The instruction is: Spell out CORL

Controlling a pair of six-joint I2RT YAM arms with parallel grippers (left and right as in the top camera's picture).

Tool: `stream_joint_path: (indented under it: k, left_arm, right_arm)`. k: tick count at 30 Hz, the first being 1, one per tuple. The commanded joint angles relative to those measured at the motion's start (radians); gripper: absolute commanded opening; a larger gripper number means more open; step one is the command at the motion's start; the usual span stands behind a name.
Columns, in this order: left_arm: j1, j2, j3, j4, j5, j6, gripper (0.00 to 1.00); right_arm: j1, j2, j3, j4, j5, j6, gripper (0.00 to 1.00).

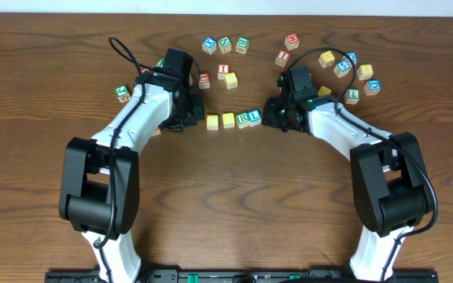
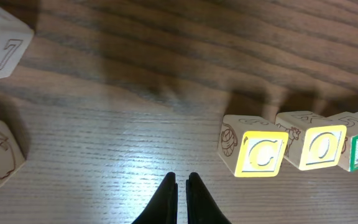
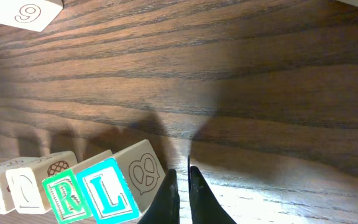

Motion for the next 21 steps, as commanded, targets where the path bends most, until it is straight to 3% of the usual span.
stream_joint_path:
  k: [1, 21]
  left_arm:
    - [-0.011, 0.006, -0.008, 0.015, 0.005, -0.002, 0.07]
    - [-0.019, 0.070, -0.008, 0.099, 0.084, 0.002, 0.08]
  right_arm:
    - [0.007, 0.003, 0.016, 0.003, -0.005, 0.000, 0.03]
    - [0.007, 0.019, 0.016, 0.033, -0.032, -0.015, 0.04]
